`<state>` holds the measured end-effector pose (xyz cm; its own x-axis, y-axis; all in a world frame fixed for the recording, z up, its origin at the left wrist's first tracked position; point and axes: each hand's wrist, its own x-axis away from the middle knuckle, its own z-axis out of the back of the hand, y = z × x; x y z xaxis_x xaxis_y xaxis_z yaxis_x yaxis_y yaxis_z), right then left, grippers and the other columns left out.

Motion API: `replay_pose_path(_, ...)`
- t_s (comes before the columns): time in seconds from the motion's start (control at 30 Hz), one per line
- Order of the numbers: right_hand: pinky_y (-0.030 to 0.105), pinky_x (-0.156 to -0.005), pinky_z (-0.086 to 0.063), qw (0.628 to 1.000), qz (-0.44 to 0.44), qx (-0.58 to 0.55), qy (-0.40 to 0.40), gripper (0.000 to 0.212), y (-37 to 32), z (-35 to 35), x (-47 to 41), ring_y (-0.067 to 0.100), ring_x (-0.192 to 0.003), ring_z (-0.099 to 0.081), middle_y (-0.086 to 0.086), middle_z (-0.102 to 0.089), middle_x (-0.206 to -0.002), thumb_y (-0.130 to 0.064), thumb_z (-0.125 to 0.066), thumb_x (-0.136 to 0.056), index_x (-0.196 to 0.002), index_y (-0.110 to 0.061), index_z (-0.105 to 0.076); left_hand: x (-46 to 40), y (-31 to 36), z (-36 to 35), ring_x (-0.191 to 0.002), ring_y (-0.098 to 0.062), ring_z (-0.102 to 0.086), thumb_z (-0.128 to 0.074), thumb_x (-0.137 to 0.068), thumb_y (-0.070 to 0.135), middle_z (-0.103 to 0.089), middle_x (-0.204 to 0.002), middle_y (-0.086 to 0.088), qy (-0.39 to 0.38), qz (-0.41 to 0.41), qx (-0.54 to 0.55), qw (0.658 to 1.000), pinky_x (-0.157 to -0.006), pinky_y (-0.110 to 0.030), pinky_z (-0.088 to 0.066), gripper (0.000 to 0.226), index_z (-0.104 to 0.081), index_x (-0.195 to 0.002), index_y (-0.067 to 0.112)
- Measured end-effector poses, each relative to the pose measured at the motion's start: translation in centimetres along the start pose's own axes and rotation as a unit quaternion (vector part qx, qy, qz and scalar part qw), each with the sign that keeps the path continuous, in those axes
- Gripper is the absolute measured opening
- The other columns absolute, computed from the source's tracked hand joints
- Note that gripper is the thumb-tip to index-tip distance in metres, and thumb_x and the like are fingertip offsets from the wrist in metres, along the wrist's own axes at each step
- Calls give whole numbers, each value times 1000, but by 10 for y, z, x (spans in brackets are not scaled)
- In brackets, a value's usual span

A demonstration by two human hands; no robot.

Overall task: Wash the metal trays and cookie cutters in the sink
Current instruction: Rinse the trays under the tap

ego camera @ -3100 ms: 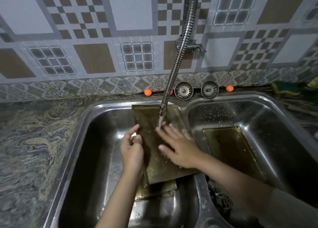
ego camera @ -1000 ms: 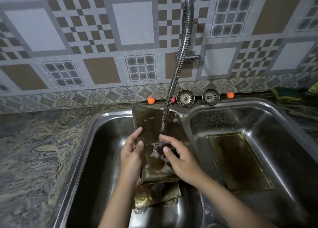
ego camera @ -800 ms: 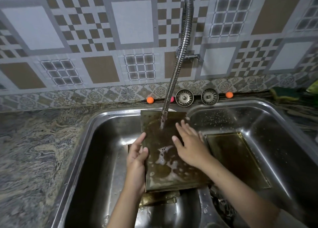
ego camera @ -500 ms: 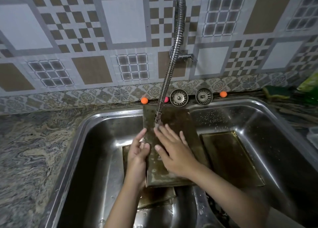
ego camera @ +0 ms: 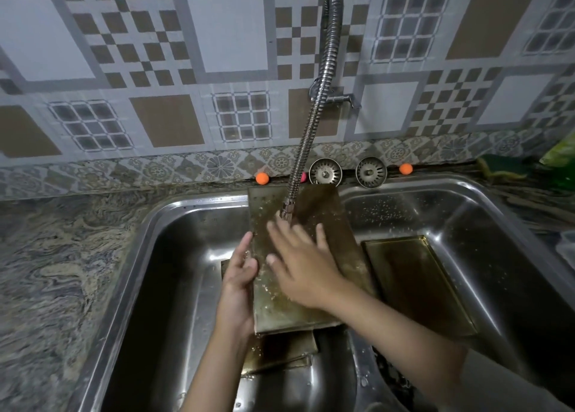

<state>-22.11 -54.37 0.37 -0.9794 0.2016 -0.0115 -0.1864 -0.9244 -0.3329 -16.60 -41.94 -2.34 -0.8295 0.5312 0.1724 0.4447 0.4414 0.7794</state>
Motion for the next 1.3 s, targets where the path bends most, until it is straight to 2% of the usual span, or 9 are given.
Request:
replay_pose_path(0.17,45,-116,15,996,61,7,-65,62,4,-11,30,5,-142,25,-11,22,-156,-47,-22,-101,-152,-26,6,-1,16,33,-105,-24,-64,-44,-85,0,-60,-128,-12,48,13,49,998,-89,-43,-54,52,-52,-132,20)
replay_pose_path(0.4,60,-111,12,991,-125,16,-42,62,37,-1,-36,16,-146,16,2,16,-160,-44,-20,-101,-154,-14,-4,8,-6,16,-100,-28,-66,-92,-33,26,-68,-115,-15,-19,52,11,998,-79,-40,-56,98,-58,-125,18)
replay_pose_path(0.47,59,-114,10,996,-79,19,-36,59,20,-4,-32,18,-148,10,2,6,-161,-43,-21,-101,-153,-16,-12,3,-8,14,-97,-23,-69,-92,-32,26,-69,-114,-11,-15,55,24,998,-73,-32,-57,98,-58,-124,18)
replay_pose_path(0.63,44,-114,17,992,99,10,-75,61,-2,-21,28,6,-143,23,-12,20,-157,-46,-24,-101,-152,-28,4,-9,10,41,-113,-25,-61,-79,-59,19,-65,-123,-8,56,25,41,997,-99,-42,-47,72,-57,-128,21)
replay_pose_path(0.73,55,-114,16,996,33,37,-79,61,25,-15,22,9,-142,25,-11,24,-155,-50,-20,-101,-149,-32,12,-6,14,54,-96,-23,-69,-46,-86,1,-71,-112,-5,54,45,63,996,-82,-41,-57,46,-57,-125,23)
replay_pose_path(0.87,61,-107,17,992,-101,51,-61,64,42,0,-24,16,-145,20,0,18,-159,-49,-20,-100,-154,-18,-2,5,4,34,-125,-34,-51,-79,-59,24,-58,-133,-10,25,51,-11,998,-106,-56,-35,76,-56,-131,23)
replay_pose_path(1.03,54,-114,12,998,11,19,-55,62,1,-15,-12,15,-147,12,-2,8,-161,-46,-22,-101,-154,-21,-1,-2,0,14,-90,-5,-69,-44,-84,-4,-71,-108,1,35,42,-35,998,-70,-18,-55,51,-53,-129,16)
replay_pose_path(1.17,38,-114,16,993,101,-33,-58,60,4,-30,28,1,-142,22,-15,17,-157,-45,-26,-101,-152,-29,1,-5,22,32,-95,-21,-69,-46,-81,0,-71,-111,-8,58,52,-13,997,-84,-37,-55,54,-54,-130,18)
replay_pose_path(1.3,54,-117,7,997,-33,-47,-57,60,41,-24,6,9,-143,21,-9,18,-156,-49,-22,-100,-152,-29,1,2,23,26,-91,-26,-67,-50,-74,3,-71,-106,-11,39,65,-23,997,-77,-40,-57,54,-57,-125,20)
